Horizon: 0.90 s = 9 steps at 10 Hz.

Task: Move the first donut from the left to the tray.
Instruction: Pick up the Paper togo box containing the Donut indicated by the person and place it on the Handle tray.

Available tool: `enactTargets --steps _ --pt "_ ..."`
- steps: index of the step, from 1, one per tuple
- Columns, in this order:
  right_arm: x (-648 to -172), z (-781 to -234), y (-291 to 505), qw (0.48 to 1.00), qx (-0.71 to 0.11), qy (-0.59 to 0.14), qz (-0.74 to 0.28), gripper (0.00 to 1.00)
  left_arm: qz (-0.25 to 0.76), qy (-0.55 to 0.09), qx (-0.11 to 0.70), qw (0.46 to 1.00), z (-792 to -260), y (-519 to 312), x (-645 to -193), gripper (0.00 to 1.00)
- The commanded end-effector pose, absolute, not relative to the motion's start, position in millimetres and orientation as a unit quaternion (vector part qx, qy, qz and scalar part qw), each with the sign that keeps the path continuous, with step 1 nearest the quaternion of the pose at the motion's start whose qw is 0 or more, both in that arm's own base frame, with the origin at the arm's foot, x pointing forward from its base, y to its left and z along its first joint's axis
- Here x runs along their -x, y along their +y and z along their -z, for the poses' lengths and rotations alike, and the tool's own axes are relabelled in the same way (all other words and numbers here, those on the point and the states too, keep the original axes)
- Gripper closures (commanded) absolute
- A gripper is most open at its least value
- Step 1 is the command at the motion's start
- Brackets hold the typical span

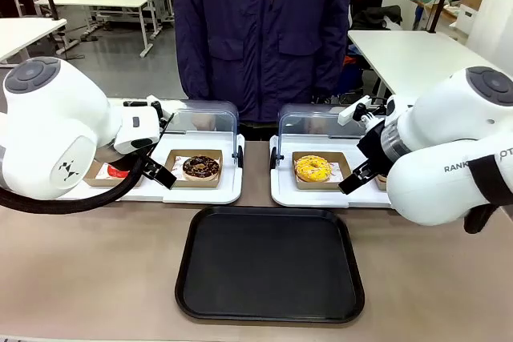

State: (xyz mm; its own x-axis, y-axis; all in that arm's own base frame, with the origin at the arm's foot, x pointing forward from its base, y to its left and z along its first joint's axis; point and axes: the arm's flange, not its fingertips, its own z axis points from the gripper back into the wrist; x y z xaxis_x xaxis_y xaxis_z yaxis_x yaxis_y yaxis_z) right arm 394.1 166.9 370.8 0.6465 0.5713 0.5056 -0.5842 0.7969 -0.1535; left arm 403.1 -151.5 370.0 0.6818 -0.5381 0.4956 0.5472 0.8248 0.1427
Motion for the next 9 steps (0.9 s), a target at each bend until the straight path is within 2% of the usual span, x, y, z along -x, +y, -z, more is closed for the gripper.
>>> enactTargets --steps 1,5,6,7,9 --pt "-394 -371 167 0.907 -0.012 -0.275 -0.318 0.0 0.296 -0.268 0.009 0.917 -370 -152 -403 0.0" --pt "-394 -371 167 0.907 -0.012 -0.275 -0.318 0.0 0.296 -0.268 0.009 0.917 -370 -152 -403 0.0" --pt "-411 -406 170 0.902 -0.009 -0.298 -0.314 0.0 0.296 -0.267 0.009 0.917 -370 -152 -403 0.0" --pt "-421 -439 166 0.898 -0.032 -0.309 -0.311 0.0 0.303 -0.286 0.023 0.909 -400 -148 -407 0.0" --pt "-436 -517 135 0.89 -0.074 -0.33 -0.305 0.0 0.331 -0.27 0.065 0.902 -465 -123 -425 0.0"
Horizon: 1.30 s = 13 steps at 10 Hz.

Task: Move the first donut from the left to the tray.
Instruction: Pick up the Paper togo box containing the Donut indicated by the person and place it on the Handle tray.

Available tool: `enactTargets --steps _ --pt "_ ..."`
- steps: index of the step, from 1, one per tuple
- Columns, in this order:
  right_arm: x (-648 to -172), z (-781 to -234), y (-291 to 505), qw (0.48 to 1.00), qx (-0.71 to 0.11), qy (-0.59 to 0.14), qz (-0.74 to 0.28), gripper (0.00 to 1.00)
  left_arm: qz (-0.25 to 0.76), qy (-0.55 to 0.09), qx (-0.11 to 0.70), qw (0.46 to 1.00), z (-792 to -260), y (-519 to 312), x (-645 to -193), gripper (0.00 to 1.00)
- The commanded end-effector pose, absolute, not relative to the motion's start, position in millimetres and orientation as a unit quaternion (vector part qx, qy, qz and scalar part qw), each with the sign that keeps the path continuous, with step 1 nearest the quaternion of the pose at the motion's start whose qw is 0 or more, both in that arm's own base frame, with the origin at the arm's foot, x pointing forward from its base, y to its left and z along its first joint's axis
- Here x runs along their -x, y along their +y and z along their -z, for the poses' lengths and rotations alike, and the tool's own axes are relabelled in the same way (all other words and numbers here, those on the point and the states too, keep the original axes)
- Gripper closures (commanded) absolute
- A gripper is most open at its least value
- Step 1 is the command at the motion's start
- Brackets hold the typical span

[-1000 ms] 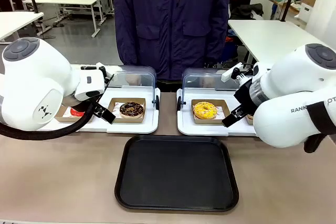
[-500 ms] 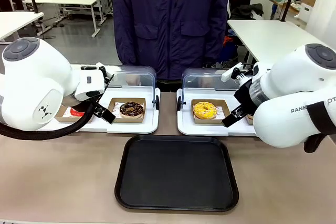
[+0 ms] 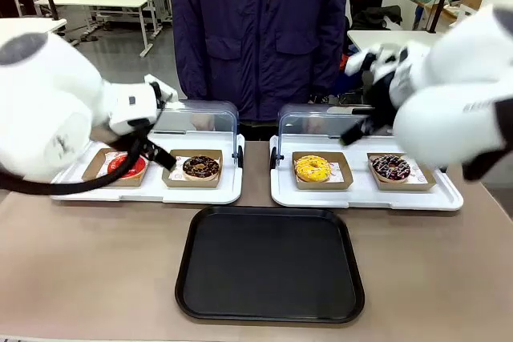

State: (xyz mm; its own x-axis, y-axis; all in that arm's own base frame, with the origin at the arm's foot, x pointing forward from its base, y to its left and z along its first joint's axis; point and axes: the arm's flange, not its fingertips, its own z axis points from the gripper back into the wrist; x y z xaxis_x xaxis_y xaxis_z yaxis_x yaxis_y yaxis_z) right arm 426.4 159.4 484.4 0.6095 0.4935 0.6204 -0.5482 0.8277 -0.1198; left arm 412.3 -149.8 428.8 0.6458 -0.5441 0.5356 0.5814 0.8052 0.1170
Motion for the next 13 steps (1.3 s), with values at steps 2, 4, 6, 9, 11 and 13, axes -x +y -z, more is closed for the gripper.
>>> enactTargets --steps 2,4,6,9,11,13 --pt "-447 -553 77 0.881 -0.125 -0.338 -0.307 0.0 0.364 -0.267 0.141 0.881 -508 -79 -435 0.0" --pt "-447 -561 3 0.853 -0.185 -0.349 -0.341 0.0 0.395 -0.277 0.208 0.851 -531 -22 -444 0.0" --pt "-447 -547 -63 0.83 -0.229 -0.369 -0.351 0.0 0.43 -0.291 0.258 0.815 -534 42 -456 0.0" --pt "-436 -515 -120 0.811 -0.254 -0.406 -0.337 0.0 0.427 -0.352 0.292 0.78 -529 114 -453 0.0" --pt "-434 -501 -130 0.804 -0.272 -0.42 -0.321 0.0 0.413 -0.387 0.306 0.766 -519 142 -450 0.0" --pt "-429 -503 -127 0.788 -0.278 -0.432 -0.338 0.0 0.396 -0.405 0.322 0.759 -505 160 -444 0.0"
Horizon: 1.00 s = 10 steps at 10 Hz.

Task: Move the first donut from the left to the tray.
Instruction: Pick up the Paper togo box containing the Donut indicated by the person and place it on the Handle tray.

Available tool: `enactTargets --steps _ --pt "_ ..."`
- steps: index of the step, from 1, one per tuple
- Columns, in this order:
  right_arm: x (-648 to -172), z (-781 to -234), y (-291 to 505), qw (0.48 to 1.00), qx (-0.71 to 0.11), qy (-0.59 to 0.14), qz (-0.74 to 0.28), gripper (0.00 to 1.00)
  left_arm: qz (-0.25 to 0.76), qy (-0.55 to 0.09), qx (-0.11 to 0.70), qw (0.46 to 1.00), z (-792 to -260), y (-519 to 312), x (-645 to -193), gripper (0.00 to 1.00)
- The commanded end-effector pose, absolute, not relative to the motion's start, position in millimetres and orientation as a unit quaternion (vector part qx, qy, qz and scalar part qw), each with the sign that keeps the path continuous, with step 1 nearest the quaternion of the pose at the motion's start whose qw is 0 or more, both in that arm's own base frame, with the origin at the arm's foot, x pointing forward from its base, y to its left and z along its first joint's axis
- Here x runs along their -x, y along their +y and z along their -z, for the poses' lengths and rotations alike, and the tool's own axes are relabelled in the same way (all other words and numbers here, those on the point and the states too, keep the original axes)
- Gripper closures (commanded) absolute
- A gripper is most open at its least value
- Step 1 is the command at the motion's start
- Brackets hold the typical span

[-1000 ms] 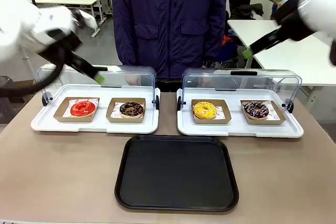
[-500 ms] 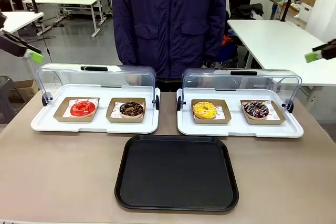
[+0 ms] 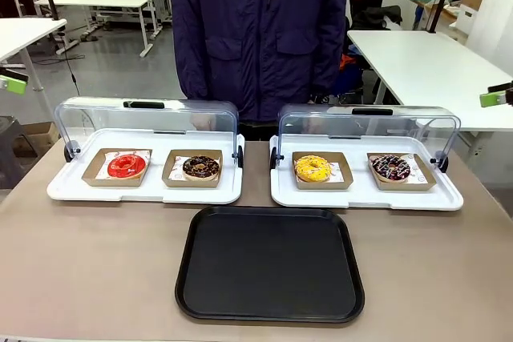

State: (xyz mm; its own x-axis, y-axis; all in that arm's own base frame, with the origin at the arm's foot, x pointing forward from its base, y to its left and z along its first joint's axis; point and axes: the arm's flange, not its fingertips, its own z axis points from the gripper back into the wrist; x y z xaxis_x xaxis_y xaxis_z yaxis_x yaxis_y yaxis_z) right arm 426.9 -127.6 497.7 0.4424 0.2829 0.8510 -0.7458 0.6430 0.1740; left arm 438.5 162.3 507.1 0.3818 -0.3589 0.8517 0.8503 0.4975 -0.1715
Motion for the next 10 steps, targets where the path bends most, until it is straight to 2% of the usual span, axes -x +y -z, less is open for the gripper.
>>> enactTargets --steps 1,10 --pt "-428.4 -501.1 -126.0 0.786 -0.28 -0.435 -0.338 0.0 0.394 -0.403 0.32 0.762 -503.5 158.4 -443.6 0.0" --pt "-425.5 -500.3 -120.5 0.796 -0.282 -0.422 -0.329 0.0 0.384 -0.394 0.32 0.771 -499.3 164.3 -440.2 0.0"
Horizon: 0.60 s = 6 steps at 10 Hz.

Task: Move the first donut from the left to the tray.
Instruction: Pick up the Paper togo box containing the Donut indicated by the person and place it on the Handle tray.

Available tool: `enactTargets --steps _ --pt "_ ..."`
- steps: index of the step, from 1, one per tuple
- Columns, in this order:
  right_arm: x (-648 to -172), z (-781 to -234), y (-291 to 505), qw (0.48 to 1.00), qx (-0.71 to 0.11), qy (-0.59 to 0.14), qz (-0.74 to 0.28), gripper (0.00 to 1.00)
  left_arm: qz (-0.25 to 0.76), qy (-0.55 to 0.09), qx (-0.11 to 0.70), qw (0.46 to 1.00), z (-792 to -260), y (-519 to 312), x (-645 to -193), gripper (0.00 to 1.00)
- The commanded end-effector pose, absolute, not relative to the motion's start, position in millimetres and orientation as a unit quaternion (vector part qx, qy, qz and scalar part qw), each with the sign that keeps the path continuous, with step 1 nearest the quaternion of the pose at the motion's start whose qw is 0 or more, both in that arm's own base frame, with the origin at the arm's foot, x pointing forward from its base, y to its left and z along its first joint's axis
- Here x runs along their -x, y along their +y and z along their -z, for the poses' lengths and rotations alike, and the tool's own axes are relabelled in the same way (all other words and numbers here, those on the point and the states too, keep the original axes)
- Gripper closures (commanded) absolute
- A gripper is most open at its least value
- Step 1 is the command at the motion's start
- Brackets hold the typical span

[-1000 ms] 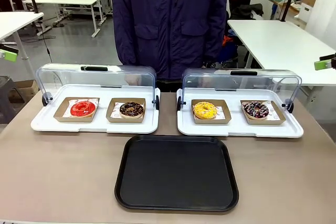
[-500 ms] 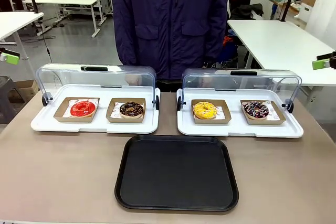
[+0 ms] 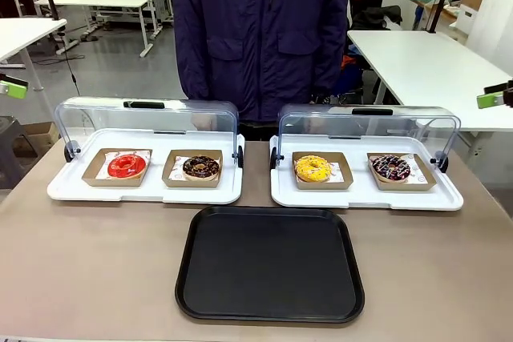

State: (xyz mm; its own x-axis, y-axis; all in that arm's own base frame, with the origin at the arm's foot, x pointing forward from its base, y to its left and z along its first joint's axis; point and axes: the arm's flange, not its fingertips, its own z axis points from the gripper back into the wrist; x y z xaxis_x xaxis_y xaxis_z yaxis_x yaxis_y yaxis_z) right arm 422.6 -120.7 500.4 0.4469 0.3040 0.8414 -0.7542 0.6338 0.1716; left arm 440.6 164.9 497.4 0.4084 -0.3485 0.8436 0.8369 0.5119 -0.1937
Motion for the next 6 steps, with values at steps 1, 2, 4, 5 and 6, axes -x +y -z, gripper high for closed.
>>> enactTargets --steps 1,2,4,5,6 --pt "-425.5 -500.3 -120.5 0.796 -0.282 -0.422 -0.329 0.0 0.384 -0.394 0.32 0.771 -499.3 164.3 -440.2 0.0" --pt "-425.5 -500.3 -120.5 0.796 -0.282 -0.422 -0.329 0.0 0.384 -0.394 0.32 0.771 -499.3 164.3 -440.2 0.0" --pt "-425.5 -500.3 -120.5 0.796 -0.282 -0.422 -0.329 0.0 0.384 -0.394 0.32 0.771 -499.3 164.3 -440.2 0.0" --pt "-425.5 -500.3 -120.5 0.796 -0.282 -0.422 -0.329 0.0 0.384 -0.394 0.32 0.771 -499.3 164.3 -440.2 0.0" --pt "-425.5 -500.3 -120.5 0.796 -0.282 -0.422 -0.329 0.0 0.384 -0.394 0.32 0.771 -499.3 164.3 -440.2 0.0"
